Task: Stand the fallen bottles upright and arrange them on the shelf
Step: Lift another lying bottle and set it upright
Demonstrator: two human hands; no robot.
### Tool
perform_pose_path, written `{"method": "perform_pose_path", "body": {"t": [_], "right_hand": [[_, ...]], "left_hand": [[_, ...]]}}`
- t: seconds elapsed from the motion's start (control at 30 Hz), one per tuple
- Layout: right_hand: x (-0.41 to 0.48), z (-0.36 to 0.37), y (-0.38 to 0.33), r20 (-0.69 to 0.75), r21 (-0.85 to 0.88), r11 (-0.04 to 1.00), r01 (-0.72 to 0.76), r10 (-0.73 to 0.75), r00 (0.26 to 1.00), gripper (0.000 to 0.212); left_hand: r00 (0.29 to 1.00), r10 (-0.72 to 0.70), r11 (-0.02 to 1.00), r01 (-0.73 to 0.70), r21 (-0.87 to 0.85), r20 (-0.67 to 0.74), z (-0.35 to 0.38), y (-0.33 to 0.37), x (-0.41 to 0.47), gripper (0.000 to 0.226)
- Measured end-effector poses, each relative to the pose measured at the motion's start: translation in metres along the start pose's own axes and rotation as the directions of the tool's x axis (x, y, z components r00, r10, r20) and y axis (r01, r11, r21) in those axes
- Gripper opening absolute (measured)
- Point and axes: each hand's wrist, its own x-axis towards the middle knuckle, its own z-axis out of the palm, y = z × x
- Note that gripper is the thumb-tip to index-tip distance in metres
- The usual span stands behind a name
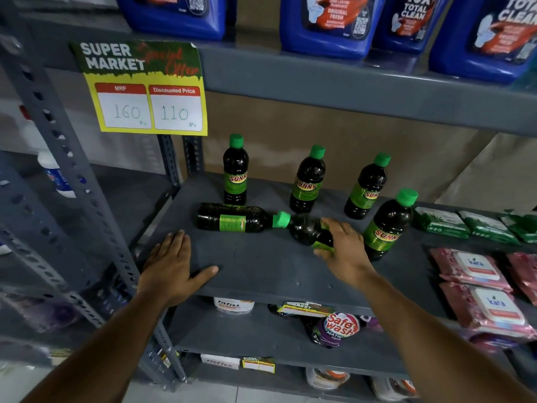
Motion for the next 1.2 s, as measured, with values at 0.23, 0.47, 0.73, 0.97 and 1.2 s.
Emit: {"method": "perform_pose_path", "body": {"t": [0.23, 0.47, 0.73, 0.97, 1.2], "right_hand": [[-0.007, 0.015, -0.019, -0.069, 0.648, 0.741, -0.174, 0.285, 0.956, 0.071], [0.002, 0.015, -0.02, -0.206, 0.53, 0.816, -0.232, 0.39, 0.897, 0.098], [0.013, 0.014, -0.025, -0.156, 0.61, 0.759, -0.228, 0.397, 0.904, 0.081], [0.013, 0.019, -0.029, -0.099, 0.6, 0.751, -0.275, 0.41, 0.907, 0.094], [0.008, 0.018, -0.034, -0.091, 0.645, 0.729, -0.229, 0.371, 0.924, 0.102]], "left_hand": [[1.0, -0.004, 1.0, 0.004, 0.006, 0.001, 0.001, 0.0, 0.002, 0.126], [1.0, 0.006, 1.0, -0.006, -0.015, -0.004, 0.001, -0.001, 0.0, 0.125], [1.0, 0.012, 0.999, -0.011, -0.04, 0.016, -0.002, -0.001, -0.002, 0.123], [1.0, 0.009, 0.999, -0.008, -0.043, 0.023, -0.002, -0.001, -0.001, 0.126], [1.0, 0.004, 1.0, -0.003, -0.03, 0.004, -0.002, 0.0, -0.002, 0.127]]}}
